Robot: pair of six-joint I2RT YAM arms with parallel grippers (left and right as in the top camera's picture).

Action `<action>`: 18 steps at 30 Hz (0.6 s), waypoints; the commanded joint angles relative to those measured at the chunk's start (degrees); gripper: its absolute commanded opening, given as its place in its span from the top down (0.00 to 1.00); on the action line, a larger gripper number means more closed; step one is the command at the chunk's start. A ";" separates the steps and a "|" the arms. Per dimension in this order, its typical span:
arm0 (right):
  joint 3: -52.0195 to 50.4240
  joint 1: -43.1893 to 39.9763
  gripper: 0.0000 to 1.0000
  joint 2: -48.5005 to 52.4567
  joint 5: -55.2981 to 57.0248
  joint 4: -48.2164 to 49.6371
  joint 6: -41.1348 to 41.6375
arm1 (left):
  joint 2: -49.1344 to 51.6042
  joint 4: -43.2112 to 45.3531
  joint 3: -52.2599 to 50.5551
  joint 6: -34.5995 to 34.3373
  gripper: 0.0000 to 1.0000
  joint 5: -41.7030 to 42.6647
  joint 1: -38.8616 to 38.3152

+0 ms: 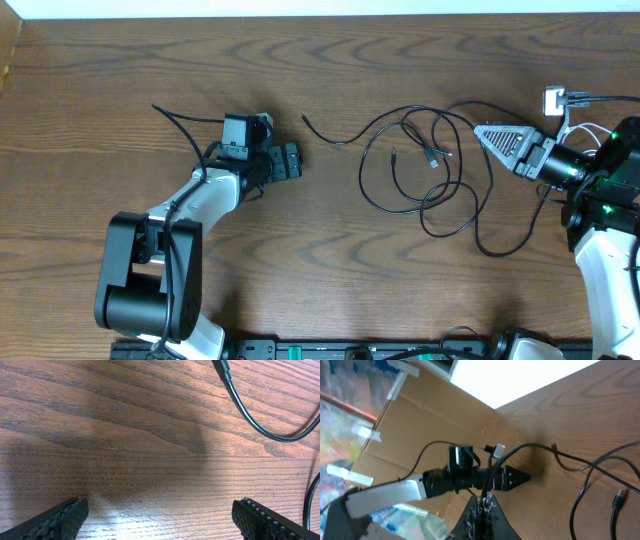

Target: Untangle cables

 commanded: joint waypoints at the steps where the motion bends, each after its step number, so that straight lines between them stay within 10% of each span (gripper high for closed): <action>1: 0.24 0.81 0.99 -0.48 -0.13 -4.28 -9.03 | -0.37 0.02 -0.28 -0.11 0.02 -1.03 0.07; 12: -0.28 10.19 0.99 -0.48 26.38 -29.14 -14.40 | -0.37 0.02 -0.28 -0.09 0.02 -1.03 0.07; 18: -0.26 12.37 0.99 -0.48 -13.18 -7.08 -15.65 | -0.37 0.02 -0.28 -0.09 0.02 -1.03 0.07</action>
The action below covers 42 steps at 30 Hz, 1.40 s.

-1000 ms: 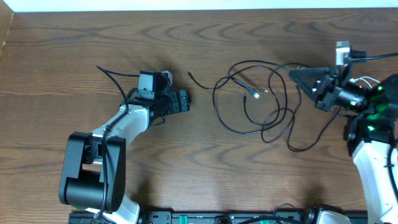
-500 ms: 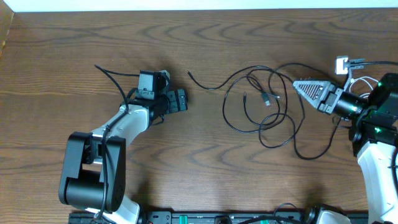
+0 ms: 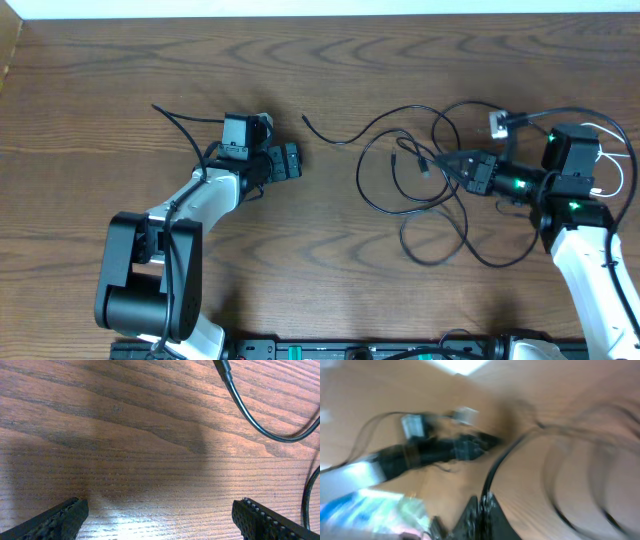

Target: Untangle cables

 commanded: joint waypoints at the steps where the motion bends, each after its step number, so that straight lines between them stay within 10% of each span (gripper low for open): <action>1: 0.61 0.44 0.99 -0.66 -24.15 12.57 3.69 | -0.37 0.07 -0.28 -0.09 0.02 -0.83 0.07; 5: 0.61 -1.38 0.99 -0.94 -21.88 27.36 8.07 | -0.37 0.07 -0.28 -0.11 0.02 -0.83 0.07; 16: 0.61 -10.47 0.99 -0.81 -0.90 29.46 31.85 | -0.37 0.07 -0.28 -0.09 0.02 -0.83 0.07; 24: 0.59 -12.35 0.99 -0.52 16.90 15.85 25.03 | -0.37 0.07 -0.28 -0.09 0.02 -0.83 0.07; 35: 0.55 -12.33 0.99 0.50 -0.61 19.32 20.52 | -0.39 -0.28 -0.28 -0.35 0.02 0.96 0.07; 42: 0.55 -11.13 0.99 0.50 -18.08 29.55 20.17 | -0.44 2.78 -0.28 -0.22 0.02 20.33 0.11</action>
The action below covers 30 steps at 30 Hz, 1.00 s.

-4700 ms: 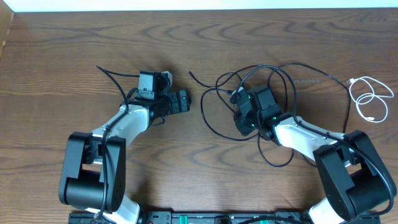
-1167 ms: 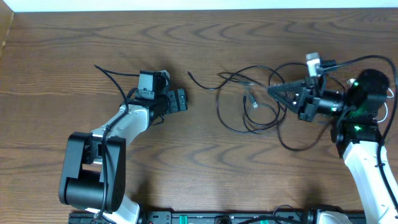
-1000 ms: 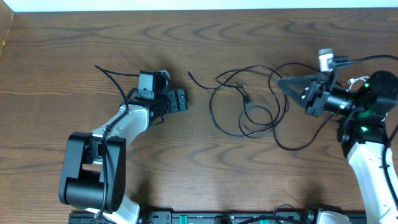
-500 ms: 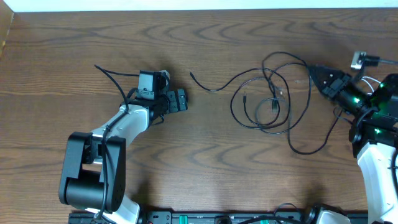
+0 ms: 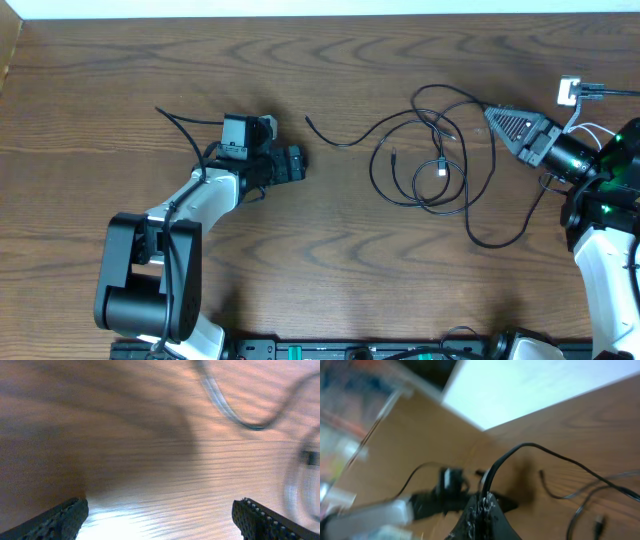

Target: Untangle cables

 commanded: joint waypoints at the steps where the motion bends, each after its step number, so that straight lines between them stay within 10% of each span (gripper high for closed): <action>1: 0.26 1.27 0.99 -0.04 -11.72 2.21 -1.14 | -0.24 4.66 -0.17 0.72 0.02 14.19 0.02; 7: 0.26 4.11 0.99 -0.04 -13.18 3.72 -1.70 | -0.24 11.87 -0.17 6.40 0.02 29.14 -0.02; 30: 0.26 15.39 0.99 -0.04 -15.17 6.88 12.07 | -0.20 11.32 -0.17 15.87 0.06 19.87 -7.85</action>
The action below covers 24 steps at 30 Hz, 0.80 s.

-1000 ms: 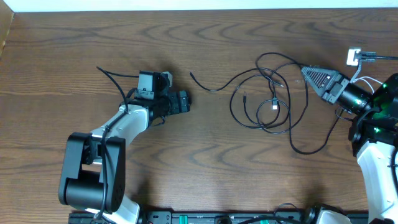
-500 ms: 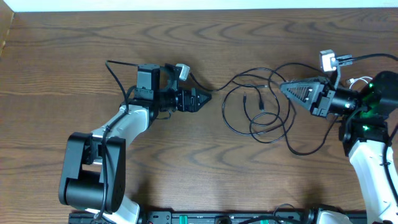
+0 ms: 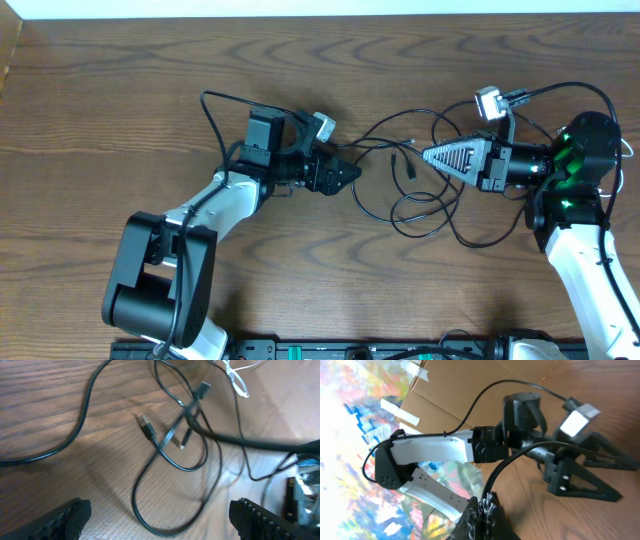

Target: Untangle cables

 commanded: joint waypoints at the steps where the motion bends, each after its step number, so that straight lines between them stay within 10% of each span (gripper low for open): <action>1: 0.28 1.11 0.99 -0.04 -2.21 2.64 4.85 | -0.17 0.33 -0.15 1.42 0.06 -5.20 -0.94; 22: 0.28 1.95 0.99 -0.04 -3.21 21.09 18.69 | -0.11 3.02 -0.15 1.44 0.06 -5.75 -5.38; 24: 0.28 1.95 0.99 -0.04 -3.19 21.09 18.69 | -0.11 3.58 -0.15 1.44 0.20 -6.84 -6.10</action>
